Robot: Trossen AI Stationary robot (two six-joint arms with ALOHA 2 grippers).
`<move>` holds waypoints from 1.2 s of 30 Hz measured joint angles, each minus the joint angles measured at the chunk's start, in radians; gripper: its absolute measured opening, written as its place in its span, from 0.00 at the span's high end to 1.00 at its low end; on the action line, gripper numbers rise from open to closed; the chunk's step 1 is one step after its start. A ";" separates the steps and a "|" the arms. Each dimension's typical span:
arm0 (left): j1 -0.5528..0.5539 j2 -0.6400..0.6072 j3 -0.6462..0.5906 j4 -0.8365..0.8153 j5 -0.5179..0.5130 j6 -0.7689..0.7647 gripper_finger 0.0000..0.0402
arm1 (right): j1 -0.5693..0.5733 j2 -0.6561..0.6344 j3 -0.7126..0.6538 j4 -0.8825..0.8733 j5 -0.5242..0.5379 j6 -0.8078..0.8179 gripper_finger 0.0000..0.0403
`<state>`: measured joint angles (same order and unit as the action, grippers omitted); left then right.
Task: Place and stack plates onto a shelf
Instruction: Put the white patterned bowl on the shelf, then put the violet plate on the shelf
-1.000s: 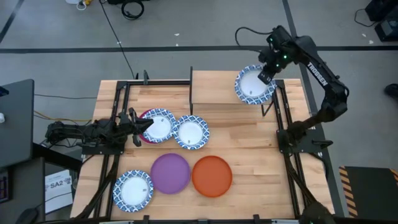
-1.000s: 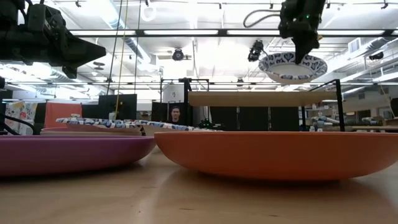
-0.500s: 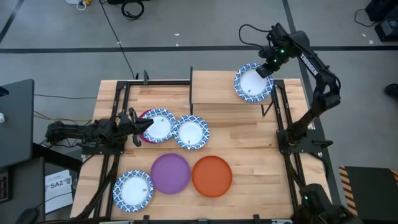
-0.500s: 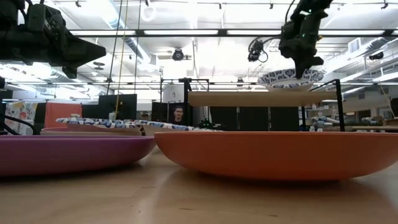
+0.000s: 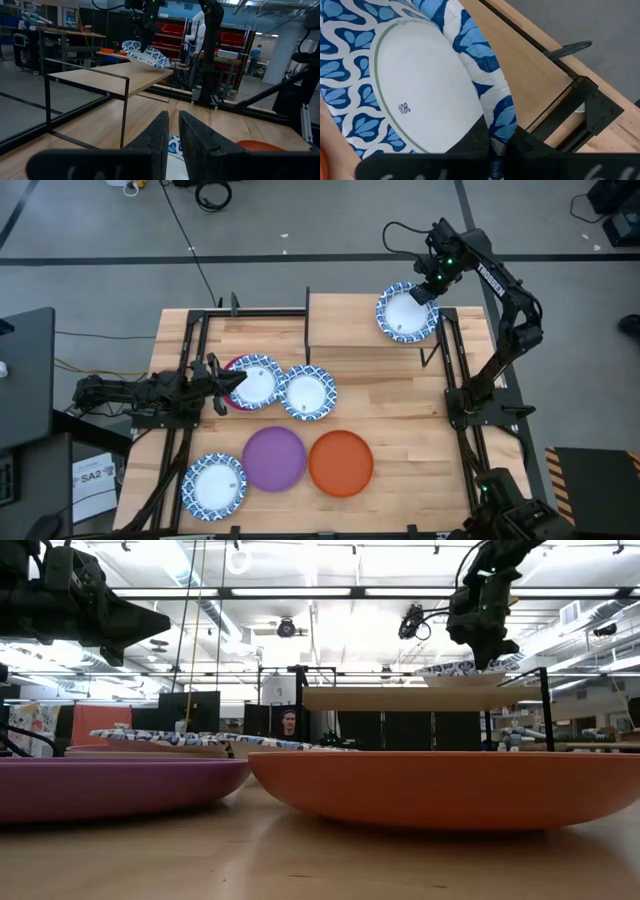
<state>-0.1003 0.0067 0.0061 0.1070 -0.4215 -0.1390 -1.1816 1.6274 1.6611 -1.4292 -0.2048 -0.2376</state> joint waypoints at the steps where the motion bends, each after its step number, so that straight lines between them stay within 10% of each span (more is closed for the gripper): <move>1: 0.000 0.000 0.000 0.000 0.000 0.000 0.88 | 0.000 0.000 0.000 0.000 0.001 0.000 0.93; 36: 0.000 0.000 0.000 0.000 0.000 0.000 0.88 | 0.000 0.001 -0.001 0.049 0.057 -0.001 0.65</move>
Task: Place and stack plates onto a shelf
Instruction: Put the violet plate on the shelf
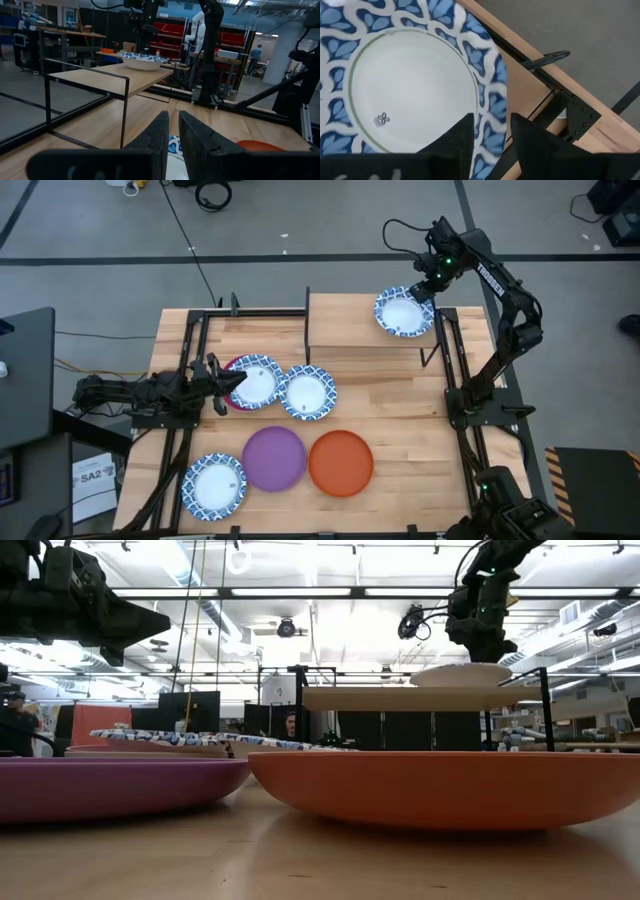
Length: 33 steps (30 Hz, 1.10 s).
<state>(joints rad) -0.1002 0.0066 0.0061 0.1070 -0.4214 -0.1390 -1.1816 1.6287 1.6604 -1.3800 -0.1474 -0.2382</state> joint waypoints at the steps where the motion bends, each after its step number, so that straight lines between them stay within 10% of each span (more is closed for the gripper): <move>1: 0.000 0.000 0.000 0.000 0.000 0.000 0.88 | 0.000 0.000 0.000 0.000 0.001 0.000 0.64; 33: 0.000 0.000 0.000 0.059 0.000 -0.033 0.88 | 0.001 -0.004 0.000 0.002 0.075 0.003 0.44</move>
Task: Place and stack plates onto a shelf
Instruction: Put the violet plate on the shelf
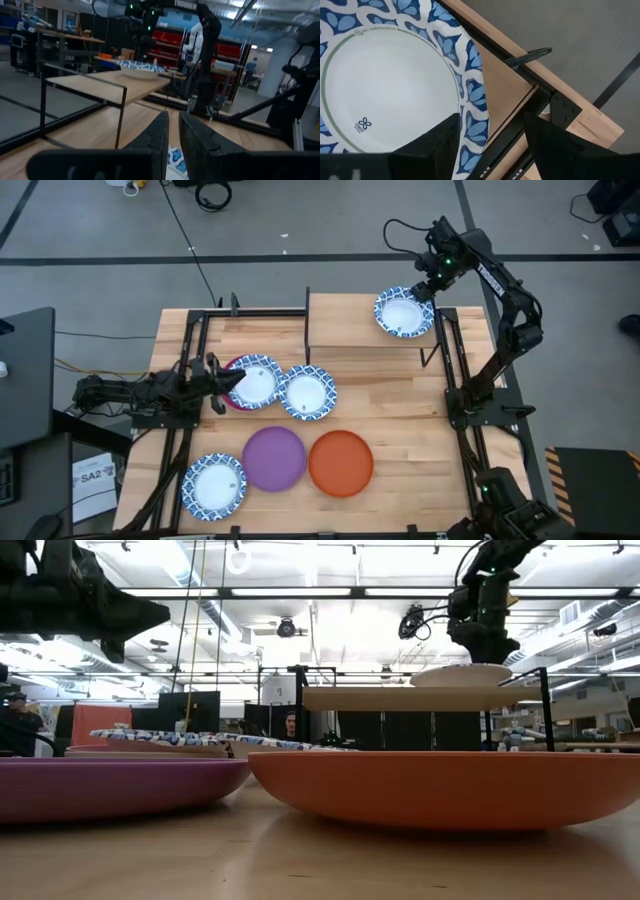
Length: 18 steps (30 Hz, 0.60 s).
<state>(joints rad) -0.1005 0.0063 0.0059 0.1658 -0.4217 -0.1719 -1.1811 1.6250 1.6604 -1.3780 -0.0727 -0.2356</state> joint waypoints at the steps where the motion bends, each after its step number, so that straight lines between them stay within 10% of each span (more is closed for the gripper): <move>1: 0.000 0.000 0.000 0.005 0.000 0.000 0.88 | 0.001 -0.005 0.000 -0.001 -0.002 0.000 0.44; 18: 0.000 0.000 0.000 0.012 0.000 -0.001 0.88 | 0.264 -0.354 -0.004 -0.010 -0.005 0.165 0.44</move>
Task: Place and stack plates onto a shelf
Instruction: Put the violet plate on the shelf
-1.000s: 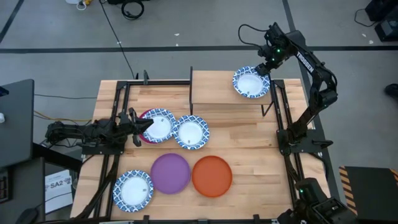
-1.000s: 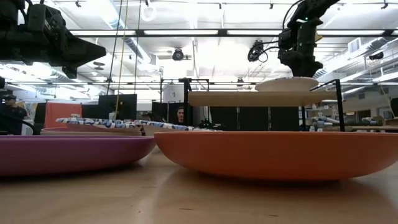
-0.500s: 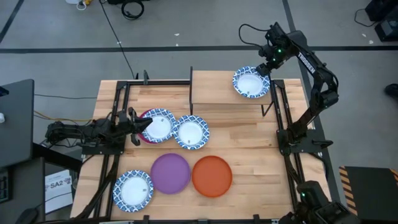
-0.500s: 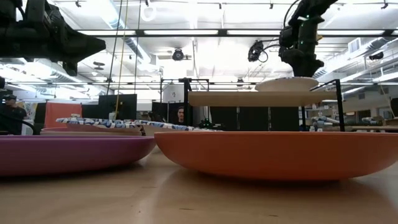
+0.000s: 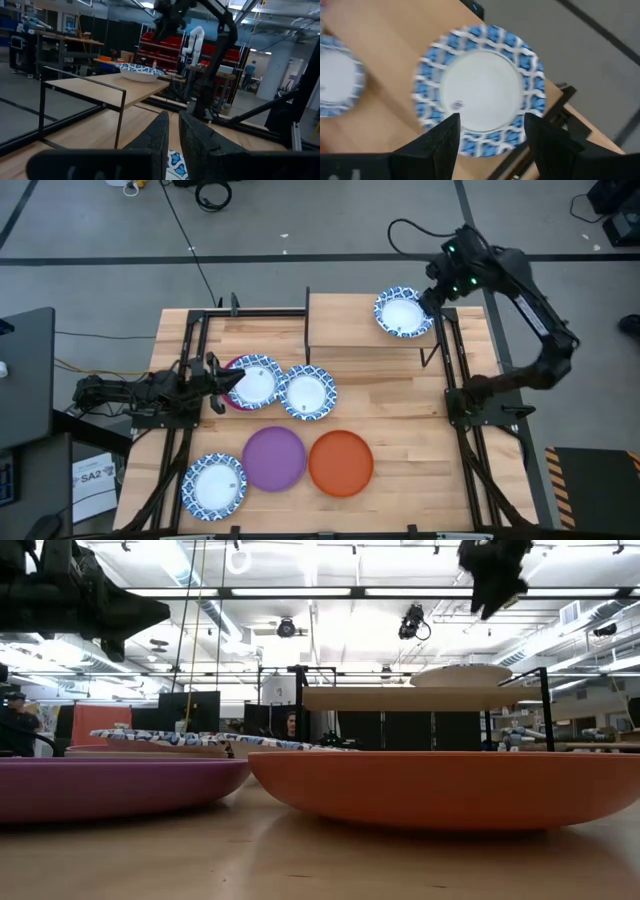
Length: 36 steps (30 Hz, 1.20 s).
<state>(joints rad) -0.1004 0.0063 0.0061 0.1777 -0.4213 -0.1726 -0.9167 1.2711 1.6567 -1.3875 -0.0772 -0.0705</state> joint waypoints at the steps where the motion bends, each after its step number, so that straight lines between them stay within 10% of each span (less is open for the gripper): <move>1: 0.000 0.000 0.000 0.009 0.000 0.000 0.88 | 0.030 -0.029 -0.010 0.011 0.007 0.023 0.44; 17: 0.000 0.000 0.000 0.133 0.026 -0.110 0.83 | 0.562 -0.408 -0.501 0.361 0.166 0.442 0.44; 26: -0.016 0.023 0.063 0.055 0.066 -0.183 0.59 | 0.712 -0.408 -0.726 0.734 0.166 0.425 0.44; 36: -0.116 0.266 0.325 -0.310 0.088 -0.303 0.57 | 0.856 -0.317 -0.828 1.003 0.164 0.383 0.44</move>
<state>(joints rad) -0.2162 0.2719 0.3310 -0.1322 -0.3337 -0.4760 -0.0610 0.9539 0.8286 -0.3844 0.0872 0.3127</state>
